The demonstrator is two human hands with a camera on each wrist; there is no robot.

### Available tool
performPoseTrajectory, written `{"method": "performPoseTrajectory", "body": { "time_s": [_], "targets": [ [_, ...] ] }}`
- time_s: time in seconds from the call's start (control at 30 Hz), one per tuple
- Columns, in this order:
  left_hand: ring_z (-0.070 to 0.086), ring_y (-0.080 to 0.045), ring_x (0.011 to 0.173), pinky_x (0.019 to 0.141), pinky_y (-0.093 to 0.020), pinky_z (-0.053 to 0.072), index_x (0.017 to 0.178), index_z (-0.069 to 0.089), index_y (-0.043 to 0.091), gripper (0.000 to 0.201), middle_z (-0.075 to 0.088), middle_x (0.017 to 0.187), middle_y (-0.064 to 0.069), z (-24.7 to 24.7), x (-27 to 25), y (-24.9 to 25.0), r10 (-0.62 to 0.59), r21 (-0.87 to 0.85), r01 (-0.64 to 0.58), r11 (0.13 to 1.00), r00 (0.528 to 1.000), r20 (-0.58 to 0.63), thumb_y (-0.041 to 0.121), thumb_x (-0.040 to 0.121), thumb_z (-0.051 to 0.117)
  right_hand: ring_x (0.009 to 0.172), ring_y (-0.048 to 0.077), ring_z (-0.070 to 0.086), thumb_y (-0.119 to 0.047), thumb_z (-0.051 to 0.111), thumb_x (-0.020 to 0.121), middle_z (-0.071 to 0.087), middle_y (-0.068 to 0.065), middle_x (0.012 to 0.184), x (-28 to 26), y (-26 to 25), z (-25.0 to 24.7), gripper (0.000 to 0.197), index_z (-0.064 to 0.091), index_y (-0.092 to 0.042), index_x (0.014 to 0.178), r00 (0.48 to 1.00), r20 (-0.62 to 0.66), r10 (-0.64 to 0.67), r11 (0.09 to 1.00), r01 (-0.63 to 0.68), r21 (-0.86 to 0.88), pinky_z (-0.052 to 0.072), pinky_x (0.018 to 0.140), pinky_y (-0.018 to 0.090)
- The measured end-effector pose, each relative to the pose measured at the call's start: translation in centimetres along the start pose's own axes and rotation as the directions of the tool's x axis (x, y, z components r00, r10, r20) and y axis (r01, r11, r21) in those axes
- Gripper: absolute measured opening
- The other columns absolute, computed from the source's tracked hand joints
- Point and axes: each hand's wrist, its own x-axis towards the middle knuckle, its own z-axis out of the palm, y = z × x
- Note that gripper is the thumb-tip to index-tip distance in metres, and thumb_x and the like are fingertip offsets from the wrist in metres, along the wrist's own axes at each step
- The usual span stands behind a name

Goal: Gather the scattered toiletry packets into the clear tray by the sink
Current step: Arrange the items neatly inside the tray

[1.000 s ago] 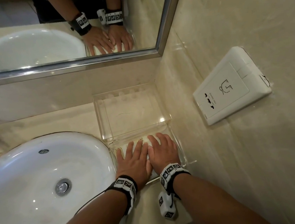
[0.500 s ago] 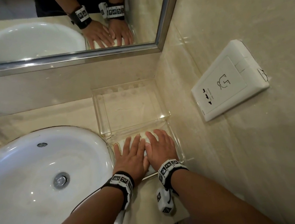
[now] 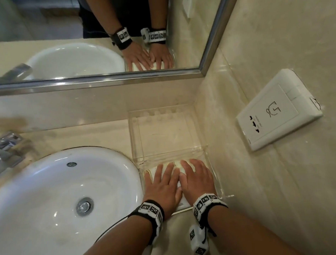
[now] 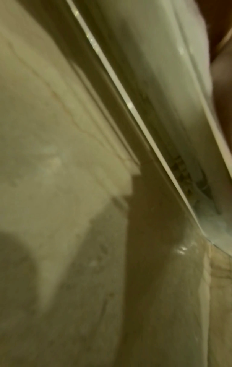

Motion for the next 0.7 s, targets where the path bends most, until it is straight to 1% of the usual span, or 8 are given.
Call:
{"method": "performPoseTrajectory", "body": {
  "time_s": [0.07, 0.2, 0.3, 0.37, 0.43, 0.5, 0.6, 0.7],
  "targets": [
    [-0.020, -0.028, 0.148, 0.113, -0.065, -0.008, 0.154, -0.002, 0.032, 0.068, -0.014, 0.163, 0.005, -0.3, -0.8, -0.5, 0.028, -0.003, -0.028, 1.000, 0.999, -0.016, 0.062, 0.095, 0.011, 0.149, 0.024, 0.024, -0.058, 0.019, 0.092, 0.033, 0.000, 0.158, 0.0, 0.0, 0.0, 0.064, 0.036, -0.037, 0.150, 1.000, 0.002, -0.002, 1.000, 0.002, -0.013, 0.022, 0.120, 0.042],
    [-0.023, -0.026, 0.147, 0.116, -0.060, -0.006, 0.153, -0.007, 0.034, 0.071, -0.014, 0.163, 0.003, -1.0, -3.0, -1.5, 0.104, 0.025, -0.104, 0.994, 0.994, -0.018, 0.067, 0.093, 0.014, 0.150, 0.024, 0.020, -0.059, 0.035, 0.098, 0.028, 0.002, 0.162, 0.1, 0.2, -0.6, 0.059, 0.032, -0.037, 0.153, 0.999, 0.041, -0.025, 0.999, 0.027, -0.030, 0.020, 0.121, 0.041],
    [-0.018, -0.024, 0.149, 0.119, -0.055, -0.004, 0.154, -0.003, 0.031, 0.073, -0.010, 0.164, 0.001, -1.8, -4.4, -2.6, 0.079, 0.018, -0.078, 0.997, 0.996, -0.032, 0.066, 0.094, 0.019, 0.151, 0.023, 0.013, -0.061, 0.038, 0.097, 0.019, 0.001, 0.165, 0.0, 0.1, -1.7, 0.063, 0.029, -0.037, 0.155, 0.998, 0.056, -0.041, 0.999, 0.041, 0.008, 0.016, 0.123, 0.040],
    [-0.014, -0.025, 0.149, 0.120, -0.053, -0.001, 0.155, -0.002, 0.029, 0.077, -0.010, 0.164, 0.000, -2.3, -5.2, -3.4, 0.028, -0.003, -0.028, 1.000, 0.999, -0.037, 0.067, 0.093, 0.022, 0.152, 0.022, 0.013, -0.061, 0.039, 0.096, 0.018, 0.000, 0.165, -0.2, -0.1, -2.6, 0.063, 0.031, -0.037, 0.153, 0.998, 0.045, -0.037, 0.999, 0.037, 0.007, 0.015, 0.123, 0.041],
    [-0.010, -0.026, 0.150, 0.120, -0.052, 0.002, 0.155, -0.003, 0.028, 0.081, -0.010, 0.164, -0.002, -2.6, -5.7, -4.4, -0.029, -0.015, 0.029, 0.999, 0.999, -0.020, 0.068, 0.092, 0.026, 0.149, 0.022, 0.019, -0.058, 0.043, 0.093, 0.025, 0.000, 0.162, -0.3, -0.4, -3.3, 0.061, 0.038, -0.036, 0.150, 1.000, 0.014, -0.026, 1.000, 0.026, -0.003, 0.019, 0.122, 0.043],
    [-0.004, -0.027, 0.150, 0.120, -0.052, 0.008, 0.155, -0.002, 0.026, 0.085, -0.007, 0.164, -0.004, -2.3, -6.1, -5.4, -0.081, -0.043, 0.080, 0.996, 0.997, -0.001, 0.070, 0.089, 0.030, 0.144, 0.022, 0.029, -0.049, 0.050, 0.090, 0.037, 0.001, 0.156, -0.9, -0.5, -3.8, 0.056, 0.048, -0.032, 0.144, 1.000, -0.018, 0.006, 0.999, -0.005, 0.035, 0.025, 0.119, 0.043],
    [0.010, -0.029, 0.149, 0.119, -0.049, 0.020, 0.155, 0.006, 0.023, 0.088, 0.005, 0.164, -0.005, -0.9, -6.5, -6.5, -0.142, -0.093, 0.139, 0.986, 0.990, -0.024, 0.071, 0.085, 0.031, 0.128, 0.021, 0.045, -0.033, 0.058, 0.088, 0.054, 0.001, 0.137, -2.9, -0.3, -4.3, 0.041, 0.062, -0.027, 0.128, 0.991, -0.112, 0.079, 0.983, -0.059, 0.172, 0.036, 0.109, 0.039],
    [0.017, -0.028, 0.146, 0.116, -0.047, 0.026, 0.154, 0.012, 0.021, 0.077, 0.015, 0.161, -0.006, -0.6, -7.0, -6.8, -0.134, -0.124, 0.127, 0.984, 0.990, -0.052, 0.057, 0.089, 0.032, 0.110, 0.017, 0.051, -0.031, 0.056, 0.091, 0.057, -0.003, 0.120, -4.9, 0.0, -4.7, 0.029, 0.063, -0.028, 0.118, 0.988, -0.061, 0.143, 0.963, -0.125, 0.240, 0.043, 0.095, 0.033]
  ]
}}
